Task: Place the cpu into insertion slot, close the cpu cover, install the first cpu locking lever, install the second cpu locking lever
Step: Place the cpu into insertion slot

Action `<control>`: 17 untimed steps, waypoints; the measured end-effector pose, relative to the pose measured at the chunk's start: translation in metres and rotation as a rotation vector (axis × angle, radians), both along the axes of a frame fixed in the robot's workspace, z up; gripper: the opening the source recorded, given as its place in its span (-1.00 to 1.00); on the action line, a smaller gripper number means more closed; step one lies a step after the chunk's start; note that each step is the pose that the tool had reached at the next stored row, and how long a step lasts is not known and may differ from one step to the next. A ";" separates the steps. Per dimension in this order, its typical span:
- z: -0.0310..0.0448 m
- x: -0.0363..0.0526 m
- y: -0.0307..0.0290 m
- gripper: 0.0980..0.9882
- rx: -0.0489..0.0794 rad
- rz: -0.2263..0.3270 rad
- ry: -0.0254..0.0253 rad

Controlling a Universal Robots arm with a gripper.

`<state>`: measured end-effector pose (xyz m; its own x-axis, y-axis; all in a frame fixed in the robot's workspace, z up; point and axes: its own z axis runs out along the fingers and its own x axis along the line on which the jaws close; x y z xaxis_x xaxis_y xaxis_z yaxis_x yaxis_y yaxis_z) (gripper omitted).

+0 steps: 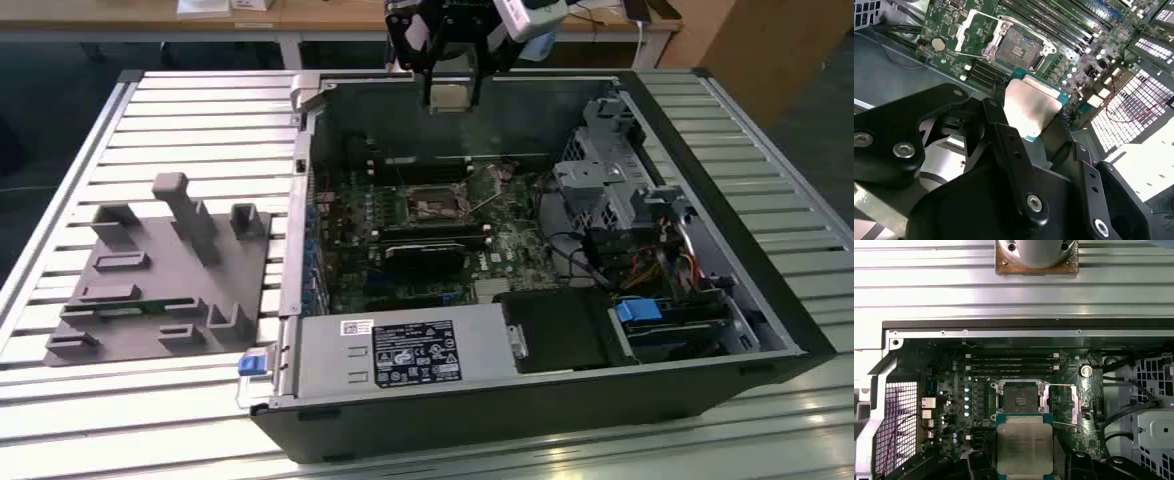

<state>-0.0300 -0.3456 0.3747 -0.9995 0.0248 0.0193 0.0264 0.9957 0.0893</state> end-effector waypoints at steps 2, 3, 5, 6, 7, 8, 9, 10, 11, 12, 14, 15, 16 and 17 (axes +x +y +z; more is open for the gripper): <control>0.0000 0.0000 0.0000 0.00 0.000 0.000 0.0000; 0.0000 0.0000 0.0000 0.00 0.000 0.000 0.0000; 0.0000 0.0000 0.0000 0.00 0.000 0.000 0.0000; 0.0000 0.0000 0.0000 0.00 0.000 0.000 0.0000; 0.0000 0.0000 0.0000 0.00 0.000 0.000 0.0000; 0.0000 0.0000 0.0000 0.00 0.000 0.000 0.0000; 0.0000 0.0000 0.0000 0.00 0.000 -0.001 0.0001; 0.0000 0.0000 0.0000 0.00 0.000 -0.003 0.0000; 0.0000 0.0000 0.0000 0.00 0.000 -0.006 0.0001; 0.0000 -0.0002 0.0000 0.00 -0.001 -0.012 0.0000; -0.0001 -0.0004 -0.0001 0.00 -0.003 -0.031 0.0000; -0.0002 -0.0005 -0.0001 0.00 -0.003 -0.042 0.0001; -0.0004 -0.0006 0.0000 0.00 -0.003 -0.054 0.0001; -0.0005 -0.0007 0.0000 0.00 -0.003 -0.066 0.0002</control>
